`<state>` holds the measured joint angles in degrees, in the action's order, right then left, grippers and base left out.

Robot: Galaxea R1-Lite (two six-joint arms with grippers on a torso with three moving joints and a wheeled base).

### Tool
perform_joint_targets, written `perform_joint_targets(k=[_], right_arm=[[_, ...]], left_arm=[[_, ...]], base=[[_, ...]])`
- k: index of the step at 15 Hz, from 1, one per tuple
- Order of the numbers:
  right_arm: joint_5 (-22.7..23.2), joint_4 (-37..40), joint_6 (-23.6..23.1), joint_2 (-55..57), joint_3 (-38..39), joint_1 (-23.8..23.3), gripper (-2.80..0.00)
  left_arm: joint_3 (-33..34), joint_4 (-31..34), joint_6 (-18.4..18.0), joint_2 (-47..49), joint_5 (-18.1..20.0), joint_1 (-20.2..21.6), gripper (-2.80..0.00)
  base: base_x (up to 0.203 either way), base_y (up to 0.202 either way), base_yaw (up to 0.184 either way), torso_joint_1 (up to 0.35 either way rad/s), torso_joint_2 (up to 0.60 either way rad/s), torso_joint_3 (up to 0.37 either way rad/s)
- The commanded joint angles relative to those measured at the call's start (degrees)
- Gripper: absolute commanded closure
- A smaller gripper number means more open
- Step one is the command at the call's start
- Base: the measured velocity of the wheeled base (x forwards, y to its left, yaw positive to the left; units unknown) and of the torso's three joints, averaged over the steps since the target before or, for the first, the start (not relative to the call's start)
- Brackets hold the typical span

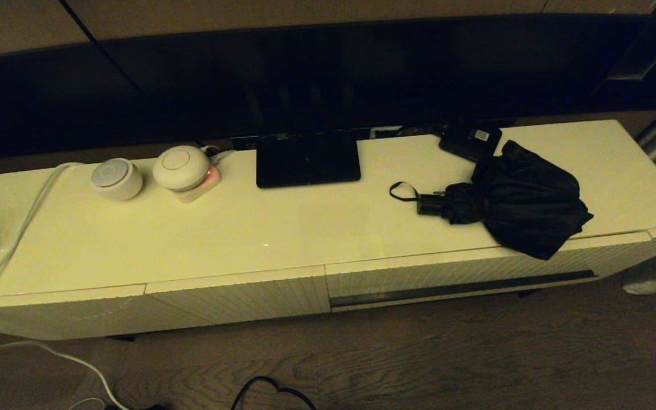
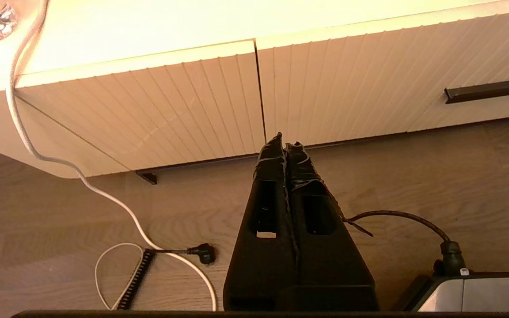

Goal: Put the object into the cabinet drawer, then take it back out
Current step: Open the drawer

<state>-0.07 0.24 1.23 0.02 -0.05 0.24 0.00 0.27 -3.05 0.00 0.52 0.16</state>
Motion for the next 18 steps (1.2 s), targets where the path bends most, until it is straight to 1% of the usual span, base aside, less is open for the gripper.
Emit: perform_joint_targets(k=[1,2,5,8,10,13,15,16,18], right_arm=[[-0.26,1.2,-0.13,-0.2,-1.57,0.02,0.0],[-0.1,3.07,-0.15,-0.14,-3.83,0.02,0.0],[0.87,12.25,0.21,3.69,-15.62,0.02,0.0],[3.02,14.6,0.32,13.26,-25.31,0.02,0.0],[5.01,14.95,-0.53,22.08,-31.9,0.16,0.0],[9.65,15.83,-5.33,39.06,-41.83,0.58,0.0],[11.89,18.07,-10.18,49.34,-47.05,3.02,0.0],[12.69,19.52,-12.91,53.71,-48.85,5.34,0.0],[13.51,21.25,-17.07,59.04,-49.97,12.55,0.0]], left_arm=[[0.18,0.0,-0.02,0.0,0.0,0.02,0.0],[0.18,0.0,-0.02,0.0,0.0,0.02,0.0],[0.18,0.0,-0.02,0.0,0.0,0.02,0.0],[0.18,0.0,-0.02,0.0,0.0,0.02,0.0],[0.18,0.0,-0.02,0.0,0.0,0.02,0.0],[0.18,0.0,-0.02,0.0,0.0,0.02,0.0],[0.18,0.0,-0.02,0.0,0.0,0.02,0.0],[0.18,0.0,-0.02,0.0,0.0,0.02,0.0],[0.18,0.0,-0.02,0.0,0.0,0.02,0.0]], base=[[0.0,0.0,0.0,0.0,0.0,0.0],[0.0,0.0,0.0,0.0,0.0,0.0],[0.0,0.0,0.0,0.0,0.0,0.0],[0.0,0.0,0.0,0.0,0.0,0.0],[0.0,0.0,0.0,0.0,0.0,0.0],[0.0,0.0,0.0,0.0,0.0,0.0],[0.0,0.0,0.0,0.0,0.0,0.0],[0.0,0.0,0.0,0.0,0.0,0.0],[0.0,0.0,0.0,0.0,0.0,0.0]])
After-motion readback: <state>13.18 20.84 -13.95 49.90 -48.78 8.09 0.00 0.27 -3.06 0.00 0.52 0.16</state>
